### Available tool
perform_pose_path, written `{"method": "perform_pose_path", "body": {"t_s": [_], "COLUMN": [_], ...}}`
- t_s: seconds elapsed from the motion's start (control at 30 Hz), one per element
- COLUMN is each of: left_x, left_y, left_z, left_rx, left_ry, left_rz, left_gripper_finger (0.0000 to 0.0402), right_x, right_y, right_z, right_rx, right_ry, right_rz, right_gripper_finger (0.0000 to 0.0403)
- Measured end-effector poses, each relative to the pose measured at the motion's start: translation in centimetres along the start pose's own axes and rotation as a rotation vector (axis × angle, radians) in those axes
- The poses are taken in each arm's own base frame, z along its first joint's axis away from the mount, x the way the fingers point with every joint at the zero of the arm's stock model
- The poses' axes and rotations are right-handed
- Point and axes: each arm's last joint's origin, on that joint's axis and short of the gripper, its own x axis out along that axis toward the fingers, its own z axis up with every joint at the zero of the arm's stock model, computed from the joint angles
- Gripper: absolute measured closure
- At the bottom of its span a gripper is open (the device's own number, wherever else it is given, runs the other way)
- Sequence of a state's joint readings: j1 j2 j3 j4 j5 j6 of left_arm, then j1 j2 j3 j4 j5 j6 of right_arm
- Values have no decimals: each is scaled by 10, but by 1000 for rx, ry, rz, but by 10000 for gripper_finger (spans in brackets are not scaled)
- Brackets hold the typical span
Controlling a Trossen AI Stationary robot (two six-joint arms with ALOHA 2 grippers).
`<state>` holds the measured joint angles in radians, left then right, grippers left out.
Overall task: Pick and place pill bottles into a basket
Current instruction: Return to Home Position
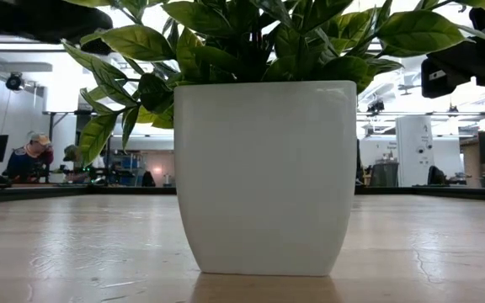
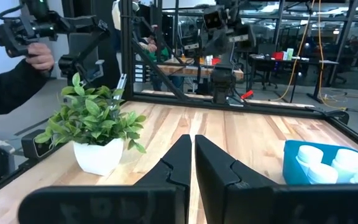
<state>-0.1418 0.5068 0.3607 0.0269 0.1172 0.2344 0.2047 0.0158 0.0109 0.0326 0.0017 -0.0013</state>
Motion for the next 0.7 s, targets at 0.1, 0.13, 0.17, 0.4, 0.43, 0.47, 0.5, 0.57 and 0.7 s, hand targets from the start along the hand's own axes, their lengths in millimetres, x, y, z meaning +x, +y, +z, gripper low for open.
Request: {"method": "perform_pose_path", "body": {"t_s": [0.1,0.13,0.17,0.4,0.43,0.47,0.5,0.57,0.7], "left_x": [-4,-6,-7,-19,-20,-20,-21,-21,-23], "left_y": [-3,-4,-4,-6,-6,-7,-7,-7,-8], "left_z": [-10,-13,-15,-34,-37,-38,-38,-39,-50], "left_rx": [-40,-51,-66,-127,-128,-129,-129,-126,-124], "left_ry": [-8,-17,-22,78,95,98,93,90,143], "left_rz": [0,2,4,134,143,145,145,147,190], "left_gripper_finger": [402,402,402,401,401,401,401,401,401], "right_x": [0,0,0,0,0,0,0,0,0], "right_y": [0,0,0,0,0,0,0,0,0], "right_z": [0,0,0,0,0,0,0,0,0], "right_rx": [-1,0,0,0,0,-1,-1,0,0], "right_ry": [0,0,0,0,0,0,0,0,0], "right_rz": [0,0,0,0,0,0,0,0,0], "right_gripper_finger": [390,390,390,390,390,390,390,390,390]}}
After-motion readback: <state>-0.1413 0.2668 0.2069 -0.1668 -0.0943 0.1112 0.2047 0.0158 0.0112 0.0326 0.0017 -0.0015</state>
